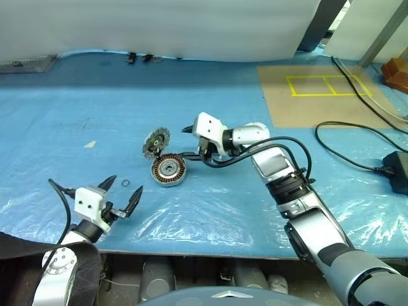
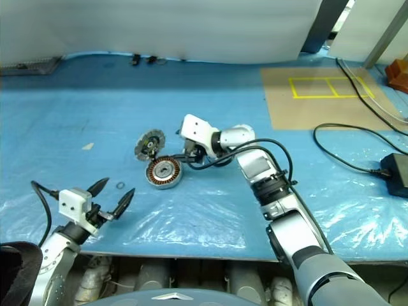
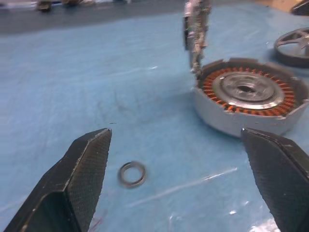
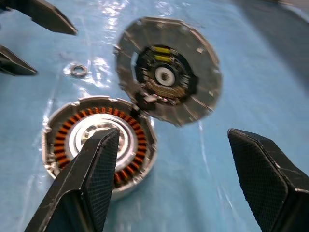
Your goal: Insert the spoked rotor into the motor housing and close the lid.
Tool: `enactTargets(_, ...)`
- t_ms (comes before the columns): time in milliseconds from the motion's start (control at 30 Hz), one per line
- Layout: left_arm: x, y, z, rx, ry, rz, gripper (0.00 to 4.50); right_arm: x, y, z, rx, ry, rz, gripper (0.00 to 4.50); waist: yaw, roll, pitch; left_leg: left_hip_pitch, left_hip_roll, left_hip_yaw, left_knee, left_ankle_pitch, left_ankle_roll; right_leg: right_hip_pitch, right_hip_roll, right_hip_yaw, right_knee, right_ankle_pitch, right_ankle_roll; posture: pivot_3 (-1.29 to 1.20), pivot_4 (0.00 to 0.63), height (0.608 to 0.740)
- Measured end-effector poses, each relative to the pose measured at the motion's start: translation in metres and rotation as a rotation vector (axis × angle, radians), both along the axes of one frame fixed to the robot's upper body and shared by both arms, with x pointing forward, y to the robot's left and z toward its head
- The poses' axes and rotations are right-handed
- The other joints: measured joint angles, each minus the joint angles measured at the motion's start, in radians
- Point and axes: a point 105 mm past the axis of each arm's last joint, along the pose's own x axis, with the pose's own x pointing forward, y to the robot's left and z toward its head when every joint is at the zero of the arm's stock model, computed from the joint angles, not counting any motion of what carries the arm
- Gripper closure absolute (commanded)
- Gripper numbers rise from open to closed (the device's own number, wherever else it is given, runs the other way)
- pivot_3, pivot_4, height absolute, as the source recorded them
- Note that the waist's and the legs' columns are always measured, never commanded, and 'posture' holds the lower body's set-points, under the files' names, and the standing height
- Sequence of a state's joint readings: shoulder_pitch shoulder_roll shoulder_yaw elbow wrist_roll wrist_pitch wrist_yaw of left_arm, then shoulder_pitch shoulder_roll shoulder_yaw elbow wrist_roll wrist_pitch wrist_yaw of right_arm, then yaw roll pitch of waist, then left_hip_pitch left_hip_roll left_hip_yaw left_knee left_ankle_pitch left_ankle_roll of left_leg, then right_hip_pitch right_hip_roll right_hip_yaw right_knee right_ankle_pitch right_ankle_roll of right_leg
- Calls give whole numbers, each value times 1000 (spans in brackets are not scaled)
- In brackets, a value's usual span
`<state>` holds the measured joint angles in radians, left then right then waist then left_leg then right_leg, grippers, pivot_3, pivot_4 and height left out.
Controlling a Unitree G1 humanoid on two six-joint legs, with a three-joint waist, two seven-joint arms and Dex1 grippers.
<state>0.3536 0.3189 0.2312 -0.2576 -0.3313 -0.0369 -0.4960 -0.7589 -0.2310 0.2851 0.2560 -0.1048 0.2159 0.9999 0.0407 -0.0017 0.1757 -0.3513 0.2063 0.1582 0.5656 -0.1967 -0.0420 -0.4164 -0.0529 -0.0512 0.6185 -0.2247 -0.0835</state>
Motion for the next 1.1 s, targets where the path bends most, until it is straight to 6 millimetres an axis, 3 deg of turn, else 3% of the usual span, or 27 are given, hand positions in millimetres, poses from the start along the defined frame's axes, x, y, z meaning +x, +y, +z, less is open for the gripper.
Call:
enactTargets(467,17,2,-29,-68,163,151,0,1,-10,0,73,-49,-99,768,0,-2,0,0,0,0,0,0,0,0,0,0,0,0,0,0,150,740)
enactTargets(833,21,5,-32,-29,193,160,0,0,-14,-2,65,-40,-119,768,0,-2,0,0,0,0,0,0,0,0,0,0,0,0,0,0,150,740)
enactTargets(900,20,5,-32,-30,193,162,386,0,-14,-2,65,-40,-119,739,0,-2,0,0,0,0,0,0,0,0,0,0,0,0,0,0,150,740)
enactTargets(1033,20,6,-34,-38,195,173,1588,0,-14,-2,65,-43,-117,739,1,-2,0,0,0,0,0,0,0,1,0,0,0,0,0,0,150,740)
enactTargets(1100,21,7,-34,-53,196,177,1588,-1,-14,-2,64,-46,-113,739,1,-2,0,0,-1,0,0,0,0,1,0,0,0,0,0,0,150,740)
